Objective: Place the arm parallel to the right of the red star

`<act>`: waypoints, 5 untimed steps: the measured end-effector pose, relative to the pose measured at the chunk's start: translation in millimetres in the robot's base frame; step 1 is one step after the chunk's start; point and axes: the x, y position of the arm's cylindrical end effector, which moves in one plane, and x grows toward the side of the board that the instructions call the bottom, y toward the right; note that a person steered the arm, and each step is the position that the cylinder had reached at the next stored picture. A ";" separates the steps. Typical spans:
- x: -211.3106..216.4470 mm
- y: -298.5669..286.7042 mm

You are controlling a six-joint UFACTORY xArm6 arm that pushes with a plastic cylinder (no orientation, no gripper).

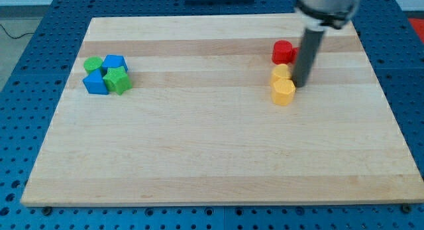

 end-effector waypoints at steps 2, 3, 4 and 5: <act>-0.7 -97.6; -2.3 -94.8; -2.3 -36.9; -3.2 43.4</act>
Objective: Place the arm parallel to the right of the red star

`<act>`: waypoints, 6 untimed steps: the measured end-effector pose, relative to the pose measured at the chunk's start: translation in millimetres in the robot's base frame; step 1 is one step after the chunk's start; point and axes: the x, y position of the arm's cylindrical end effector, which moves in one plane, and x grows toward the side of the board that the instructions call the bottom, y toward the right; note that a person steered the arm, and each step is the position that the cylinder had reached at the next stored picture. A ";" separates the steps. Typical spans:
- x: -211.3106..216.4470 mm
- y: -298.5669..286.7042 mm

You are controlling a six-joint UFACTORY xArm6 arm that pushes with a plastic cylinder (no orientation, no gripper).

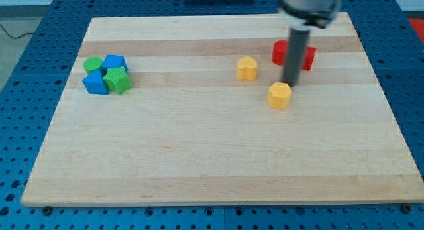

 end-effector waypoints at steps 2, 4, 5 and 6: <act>-80.1 121.0; -66.1 105.6; -52.3 105.6; -55.7 122.8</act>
